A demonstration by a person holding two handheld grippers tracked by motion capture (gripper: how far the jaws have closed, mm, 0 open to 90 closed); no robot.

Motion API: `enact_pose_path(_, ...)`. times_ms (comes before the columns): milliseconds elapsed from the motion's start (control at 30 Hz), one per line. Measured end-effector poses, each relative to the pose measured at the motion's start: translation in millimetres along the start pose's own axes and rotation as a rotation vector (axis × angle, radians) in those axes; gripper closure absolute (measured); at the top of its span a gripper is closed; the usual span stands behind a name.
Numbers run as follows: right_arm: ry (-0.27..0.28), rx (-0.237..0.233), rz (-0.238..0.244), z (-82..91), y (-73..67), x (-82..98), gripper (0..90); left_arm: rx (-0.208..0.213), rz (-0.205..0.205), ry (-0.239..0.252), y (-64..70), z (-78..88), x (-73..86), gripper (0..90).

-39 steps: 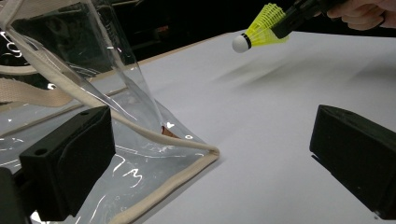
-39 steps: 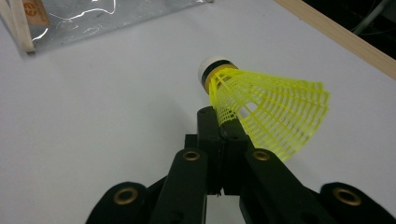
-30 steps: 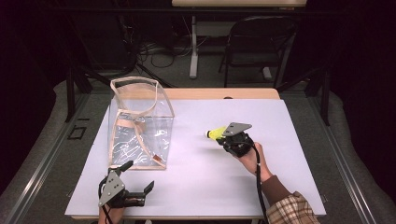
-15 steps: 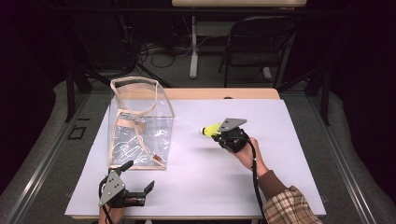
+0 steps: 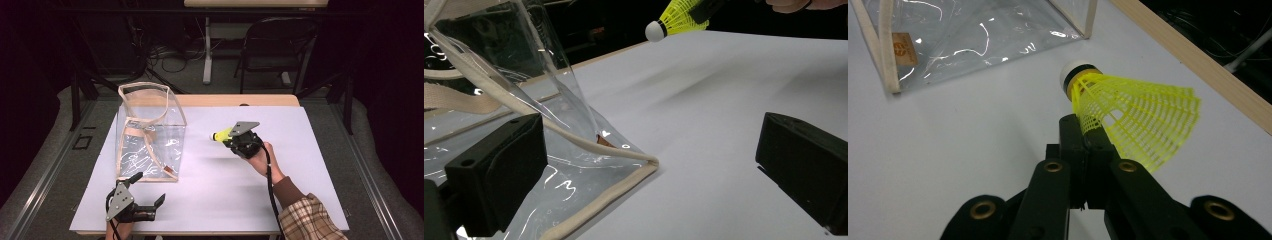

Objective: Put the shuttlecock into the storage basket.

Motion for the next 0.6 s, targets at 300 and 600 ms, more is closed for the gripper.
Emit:
enact_pose_path(300,0.004,-0.007,0.007,-2.0,1.3,-9.4,90.0,0.000,-0.001,0.000,0.0,0.1,-0.1,0.0)
enact_pose_path(600,-0.006,-0.022,0.016,-8.1,-0.4,-16.3,90.0,0.001,0.004,0.001,0.0,0.0,0.1,0.0)
Point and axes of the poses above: each handheld gripper's, and its own axes: z roughly backward along the jaws, x roughly out of its underside, y roughly to its right, the point moved 2 cm from there along -z, roughly forward along the jaws, and after that the axes turned 5 degrees about x, right-handed, at the moved point
